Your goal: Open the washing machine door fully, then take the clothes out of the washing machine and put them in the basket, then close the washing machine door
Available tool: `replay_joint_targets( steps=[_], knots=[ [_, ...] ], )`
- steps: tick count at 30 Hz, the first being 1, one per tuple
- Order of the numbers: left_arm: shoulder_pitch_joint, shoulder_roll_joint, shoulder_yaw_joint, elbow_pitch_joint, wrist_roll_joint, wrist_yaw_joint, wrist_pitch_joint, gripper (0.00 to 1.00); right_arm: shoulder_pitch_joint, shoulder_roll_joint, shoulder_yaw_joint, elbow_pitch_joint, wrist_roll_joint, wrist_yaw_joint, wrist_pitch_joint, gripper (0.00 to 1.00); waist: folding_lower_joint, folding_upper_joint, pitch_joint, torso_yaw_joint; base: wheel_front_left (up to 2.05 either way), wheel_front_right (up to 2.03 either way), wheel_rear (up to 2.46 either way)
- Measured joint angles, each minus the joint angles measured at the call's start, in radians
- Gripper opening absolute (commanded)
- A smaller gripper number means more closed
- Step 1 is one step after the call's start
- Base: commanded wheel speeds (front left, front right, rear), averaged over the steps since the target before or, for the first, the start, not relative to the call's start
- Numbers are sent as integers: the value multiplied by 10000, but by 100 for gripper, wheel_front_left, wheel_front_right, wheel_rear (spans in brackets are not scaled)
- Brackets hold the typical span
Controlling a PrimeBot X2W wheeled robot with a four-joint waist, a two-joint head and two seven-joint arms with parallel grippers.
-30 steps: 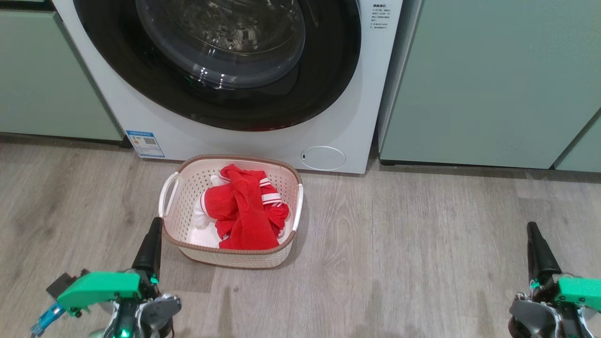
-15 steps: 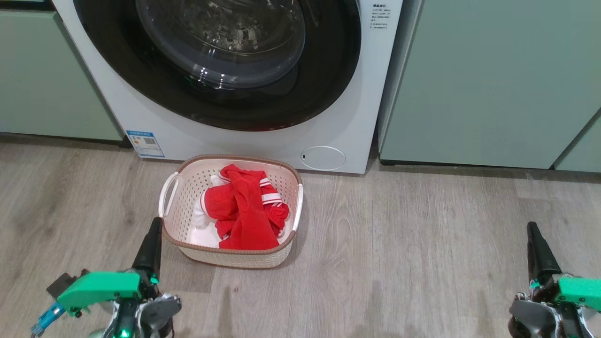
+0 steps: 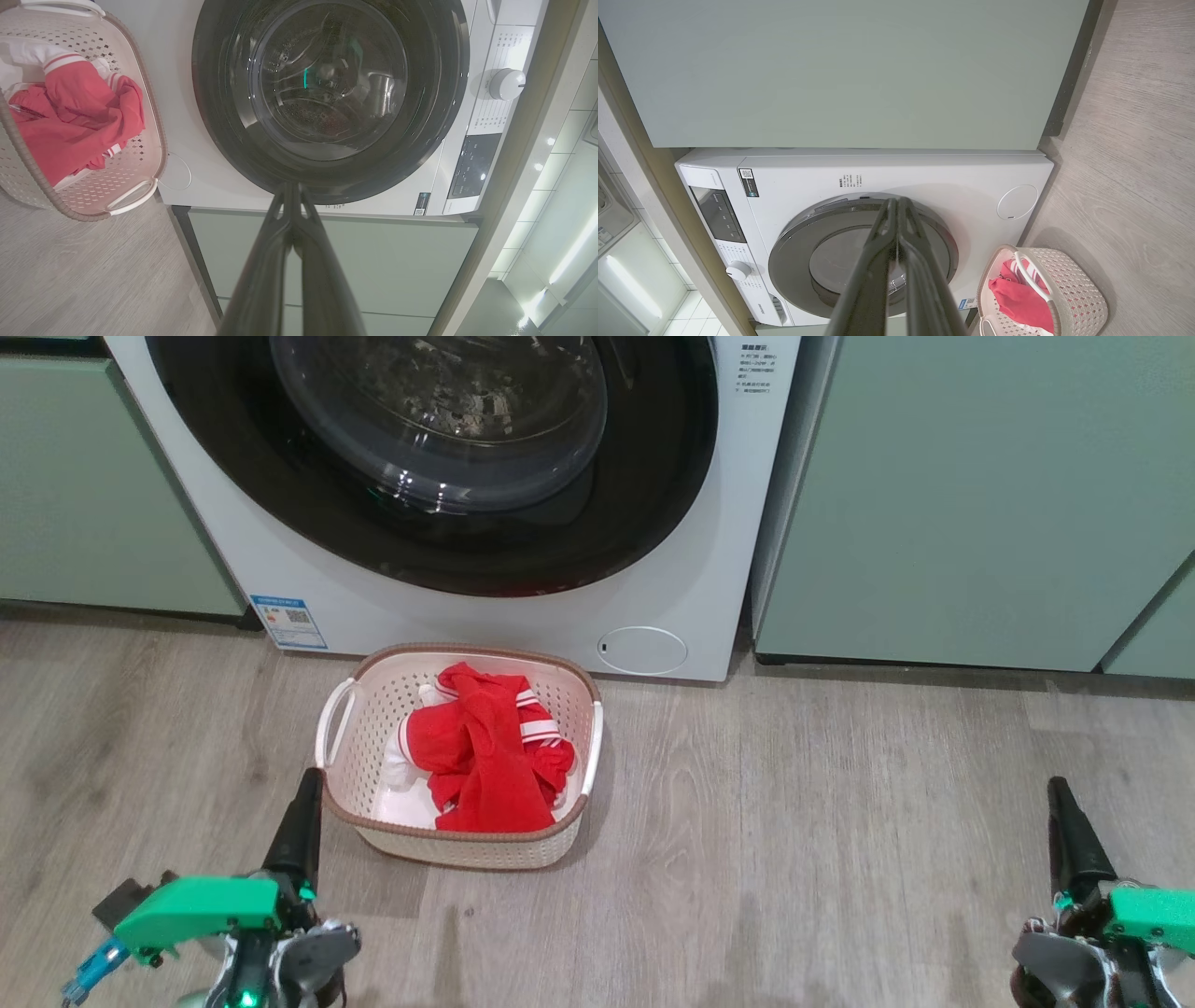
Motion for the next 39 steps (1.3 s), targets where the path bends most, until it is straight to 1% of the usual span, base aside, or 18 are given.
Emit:
replay_joint_targets(
  steps=[39],
  knots=[
    [-1, 0, 0, 0, 0, 0, 0, 0, -1, 0, 0, -2, 0, 0, 0, 0, 0, 0, 0, 0, 0, 0, 0]
  ],
)
